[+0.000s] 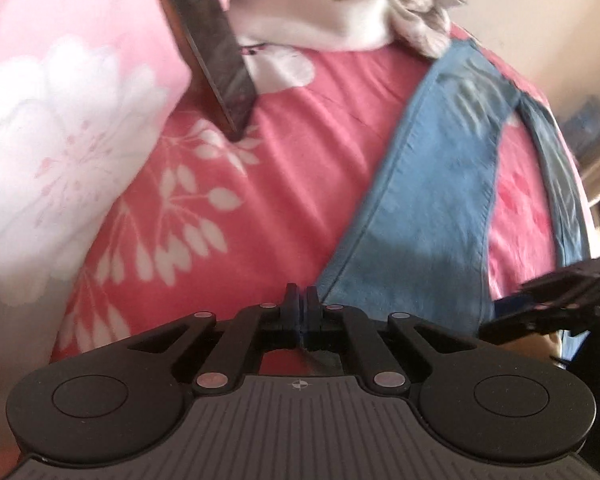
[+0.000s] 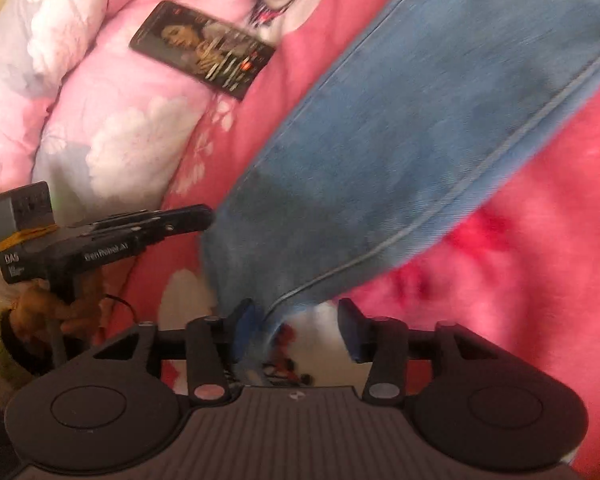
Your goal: Fold clothes
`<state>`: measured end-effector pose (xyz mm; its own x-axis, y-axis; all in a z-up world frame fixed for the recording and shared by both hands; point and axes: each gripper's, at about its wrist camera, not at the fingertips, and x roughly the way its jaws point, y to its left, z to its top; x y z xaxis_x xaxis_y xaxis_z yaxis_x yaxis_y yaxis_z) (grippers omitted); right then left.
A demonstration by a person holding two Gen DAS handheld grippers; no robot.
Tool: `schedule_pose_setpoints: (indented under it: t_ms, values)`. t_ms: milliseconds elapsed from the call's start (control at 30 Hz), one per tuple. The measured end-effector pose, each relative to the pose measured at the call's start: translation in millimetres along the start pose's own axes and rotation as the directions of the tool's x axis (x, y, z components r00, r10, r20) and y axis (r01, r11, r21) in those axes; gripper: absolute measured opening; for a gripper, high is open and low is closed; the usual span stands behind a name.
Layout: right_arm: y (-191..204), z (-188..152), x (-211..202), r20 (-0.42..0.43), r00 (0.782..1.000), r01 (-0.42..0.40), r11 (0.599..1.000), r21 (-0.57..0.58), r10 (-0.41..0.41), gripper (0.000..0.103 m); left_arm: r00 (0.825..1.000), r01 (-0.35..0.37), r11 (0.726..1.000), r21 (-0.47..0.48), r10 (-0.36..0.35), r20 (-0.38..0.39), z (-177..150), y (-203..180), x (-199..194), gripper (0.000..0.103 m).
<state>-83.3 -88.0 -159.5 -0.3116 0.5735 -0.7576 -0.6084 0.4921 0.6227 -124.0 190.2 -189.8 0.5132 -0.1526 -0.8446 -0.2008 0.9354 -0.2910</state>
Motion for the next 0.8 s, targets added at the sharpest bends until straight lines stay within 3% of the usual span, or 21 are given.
schedule_pose_setpoints:
  t_ms: [133,300,433,533,733,800]
  values:
    - [-4,-8,-28,0.069,0.994,0.083,0.996,-0.008,-0.083,0.054,0.997,-0.076,0.997,0.028,0.076,0.000,-3,4,-14,0.001]
    - [-8,-11,-60,0.242,0.966,0.091,0.996,0.001,-0.089,0.052,0.998,-0.009,0.992,0.124,0.000,0.069,-8,-17,-34,0.001]
    - [-4,-9,-67,0.318,0.944,0.092,0.996,0.015,-0.092,0.046,0.997,0.044,0.967,0.250,-0.057,0.048,-10,-52,-23,0.006]
    - [-3,-11,-73,0.336,0.937,0.091,0.996,0.024,-0.093,0.046,0.997,0.048,0.979,0.197,-0.057,0.043,-9,-47,-16,0.015]
    - [-10,-17,-66,0.313,0.948,0.044,0.998,0.044,-0.056,0.046,0.985,0.168,0.985,0.046,-0.169,0.019,-5,-29,-18,0.036]
    - [-12,-15,-61,0.307,0.951,0.028,0.998,0.058,-0.045,0.046,0.978,0.208,0.978,-0.004,-0.208,0.014,-4,-23,-19,0.037]
